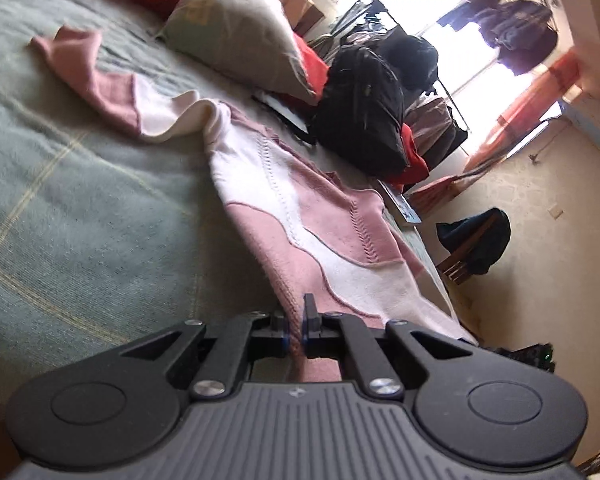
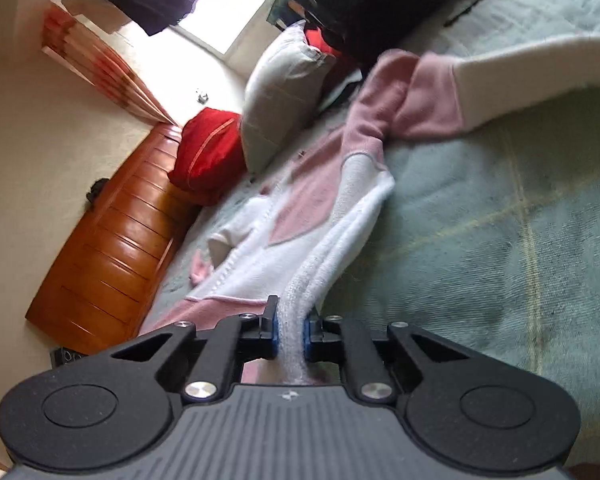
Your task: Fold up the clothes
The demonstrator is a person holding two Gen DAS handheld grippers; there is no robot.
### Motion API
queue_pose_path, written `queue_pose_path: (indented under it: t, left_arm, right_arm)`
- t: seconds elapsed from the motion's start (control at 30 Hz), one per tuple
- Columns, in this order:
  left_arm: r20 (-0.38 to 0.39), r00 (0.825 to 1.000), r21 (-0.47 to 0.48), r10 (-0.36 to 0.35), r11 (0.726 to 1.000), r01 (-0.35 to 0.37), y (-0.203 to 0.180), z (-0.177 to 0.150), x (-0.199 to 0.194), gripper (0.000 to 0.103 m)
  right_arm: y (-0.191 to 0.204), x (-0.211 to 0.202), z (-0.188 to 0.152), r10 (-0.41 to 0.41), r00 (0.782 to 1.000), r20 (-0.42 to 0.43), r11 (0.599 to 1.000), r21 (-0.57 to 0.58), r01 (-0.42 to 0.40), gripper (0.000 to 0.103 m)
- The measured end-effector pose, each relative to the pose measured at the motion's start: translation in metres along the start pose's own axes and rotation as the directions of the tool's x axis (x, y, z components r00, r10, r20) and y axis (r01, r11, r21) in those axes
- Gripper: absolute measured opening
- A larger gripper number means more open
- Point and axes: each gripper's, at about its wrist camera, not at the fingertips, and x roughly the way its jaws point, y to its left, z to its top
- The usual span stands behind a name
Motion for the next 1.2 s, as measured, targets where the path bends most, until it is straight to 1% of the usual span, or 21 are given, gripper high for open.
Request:
queue_pose_path:
  t: [0.07,0.13,0.17,0.2,0.27,0.37,0.43,0.47,0.5,0.57,0.63,0.73,0.77,0.8,0.83,0.9,0.93,1.0,1.1,1.17,1.2]
  left_arm:
    - [-0.015,1.0,-0.01,0.028,1.0,-0.028,0.006,-0.005,0.002,0.004]
    - [-0.03,0.998,-0.02,0.056,0.998,-0.056,0.012,-0.011,0.003,0.004]
    - [-0.043,0.996,-0.025,0.083,0.996,-0.084,0.017,-0.013,0.005,0.005]
    - [-0.061,0.989,-0.03,0.135,0.99,-0.137,0.023,-0.015,0.007,0.005]
    - [-0.076,0.974,-0.035,0.215,0.975,-0.218,0.032,-0.018,0.004,0.005]
    - [-0.039,0.968,-0.021,0.248,0.968,-0.248,0.032,-0.012,-0.014,0.008]
    - [-0.014,0.965,0.009,0.262,0.965,-0.262,0.027,-0.005,-0.021,0.016]
    - [-0.005,0.964,0.029,0.264,0.964,-0.264,0.022,0.0,-0.021,0.018]
    - [-0.003,0.965,0.05,0.262,0.964,-0.262,0.016,0.005,-0.019,0.021]
    - [-0.007,0.968,0.094,0.251,0.964,-0.249,0.001,0.015,-0.007,0.025]
    - [-0.02,0.971,0.143,0.238,0.962,-0.233,-0.013,0.024,0.012,0.037]
    - [-0.048,0.974,0.221,0.223,0.953,-0.207,-0.034,0.031,0.038,0.046]
    - [-0.059,0.974,0.246,0.22,0.948,-0.199,-0.042,0.033,0.047,0.049]
    - [-0.067,0.972,0.27,0.227,0.941,-0.201,-0.048,0.035,0.057,0.057]
    - [-0.071,0.968,0.295,0.242,0.932,-0.212,-0.055,0.037,0.067,0.064]
    - [-0.06,0.959,0.344,0.277,0.907,-0.241,-0.067,0.04,0.087,0.068]
    - [-0.048,0.955,0.361,0.294,0.896,-0.258,-0.073,0.041,0.096,0.068]
    - [-0.031,0.947,0.377,0.318,0.882,-0.284,-0.082,0.042,0.113,0.069]
    - [0.003,0.943,0.4,0.333,0.864,-0.306,-0.097,0.035,0.132,0.074]
    - [0.035,0.938,0.423,0.346,0.845,-0.328,-0.106,0.027,0.141,0.078]
    - [0.043,0.934,0.425,0.354,0.84,-0.338,-0.109,0.023,0.146,0.08]
  right_arm:
    - [-0.004,-0.006,-0.006,-0.02,1.0,-0.012,1.0,0.004,0.02,0.014]
    - [-0.012,-0.006,-0.015,-0.063,0.997,-0.042,0.998,0.015,0.063,0.014]
    - [-0.018,-0.006,-0.018,-0.097,0.994,-0.058,0.995,0.022,0.098,0.016]
    - [-0.023,-0.003,-0.022,-0.134,0.988,-0.076,0.99,0.033,0.137,0.019]
    - [-0.032,-0.001,-0.029,-0.203,0.974,-0.103,0.977,0.05,0.209,0.02]
    - [-0.035,-0.015,-0.032,-0.24,0.967,-0.079,0.968,0.048,0.245,0.021]
    - [-0.032,-0.023,-0.024,-0.24,0.97,-0.045,0.97,0.036,0.241,0.028]
    - [-0.03,-0.025,-0.018,-0.238,0.971,-0.028,0.971,0.025,0.239,0.03]
    - [-0.028,-0.024,-0.012,-0.234,0.972,-0.017,0.972,0.014,0.235,0.031]
    - [-0.025,-0.017,0.003,-0.226,0.974,-0.007,0.974,-0.009,0.226,0.031]
    - [-0.027,-0.004,0.018,-0.225,0.974,-0.009,0.974,-0.019,0.225,0.035]
    - [-0.034,0.015,0.039,-0.235,0.972,-0.011,0.972,-0.02,0.235,0.038]
    - [-0.037,0.021,0.045,-0.241,0.97,-0.01,0.97,-0.019,0.241,0.044]
    - [-0.04,0.027,0.052,-0.247,0.969,-0.01,0.969,-0.018,0.247,0.05]
    - [-0.042,0.033,0.058,-0.25,0.968,-0.009,0.968,-0.015,0.25,0.052]
    - [-0.049,0.042,0.072,-0.257,0.966,-0.003,0.966,-0.001,0.257,0.053]
    - [-0.052,0.045,0.078,-0.269,0.963,0.008,0.963,0.007,0.269,0.054]
    - [-0.062,0.053,0.091,-0.295,0.955,0.027,0.955,0.03,0.294,0.059]
    - [-0.082,0.065,0.107,-0.319,0.946,0.05,0.945,0.094,0.314,0.061]
    - [-0.094,0.071,0.112,-0.322,0.944,0.071,0.939,0.147,0.31,0.061]
    - [-0.099,0.072,0.113,-0.317,0.944,0.092,0.938,0.176,0.298,0.063]
